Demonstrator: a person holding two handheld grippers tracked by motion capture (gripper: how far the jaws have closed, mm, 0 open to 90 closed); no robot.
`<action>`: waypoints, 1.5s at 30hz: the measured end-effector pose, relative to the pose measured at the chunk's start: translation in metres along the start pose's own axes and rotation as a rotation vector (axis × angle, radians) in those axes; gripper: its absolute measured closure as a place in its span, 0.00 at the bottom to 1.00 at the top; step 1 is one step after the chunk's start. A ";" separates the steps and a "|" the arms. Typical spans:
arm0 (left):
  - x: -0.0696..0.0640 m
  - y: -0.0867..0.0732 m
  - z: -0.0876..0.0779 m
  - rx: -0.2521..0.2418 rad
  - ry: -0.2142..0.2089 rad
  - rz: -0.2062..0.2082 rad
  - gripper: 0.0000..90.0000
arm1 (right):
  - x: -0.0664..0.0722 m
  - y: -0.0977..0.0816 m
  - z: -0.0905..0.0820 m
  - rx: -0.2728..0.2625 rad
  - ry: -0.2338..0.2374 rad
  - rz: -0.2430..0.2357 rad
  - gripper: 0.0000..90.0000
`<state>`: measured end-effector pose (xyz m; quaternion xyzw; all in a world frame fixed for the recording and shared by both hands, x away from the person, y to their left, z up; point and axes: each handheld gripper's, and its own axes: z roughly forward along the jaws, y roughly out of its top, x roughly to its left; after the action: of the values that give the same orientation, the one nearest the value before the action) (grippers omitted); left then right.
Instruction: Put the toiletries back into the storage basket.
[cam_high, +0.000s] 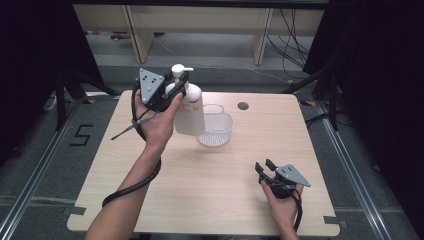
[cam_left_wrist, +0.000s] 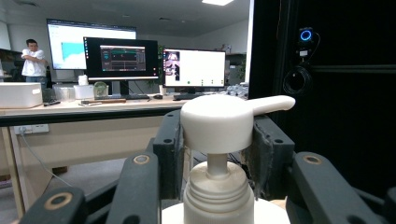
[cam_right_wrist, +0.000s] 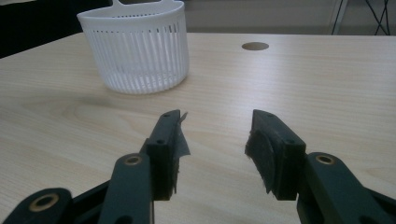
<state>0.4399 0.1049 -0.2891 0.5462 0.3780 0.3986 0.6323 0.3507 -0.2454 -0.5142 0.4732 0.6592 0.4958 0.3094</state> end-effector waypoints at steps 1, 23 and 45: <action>-0.001 0.001 0.001 -0.001 -0.001 -0.003 0.66 | 0.000 0.000 0.000 0.001 0.001 0.004 0.60; -0.012 0.009 0.015 -0.007 -0.024 -0.005 0.66 | 0.002 0.000 0.001 0.005 0.023 0.034 0.60; -0.020 0.016 0.031 -0.014 -0.034 -0.001 0.66 | 0.002 -0.001 0.001 0.000 0.031 0.045 0.60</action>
<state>0.4588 0.0762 -0.2691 0.5484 0.3643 0.3917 0.6427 0.3510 -0.2433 -0.5150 0.4801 0.6530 0.5100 0.2880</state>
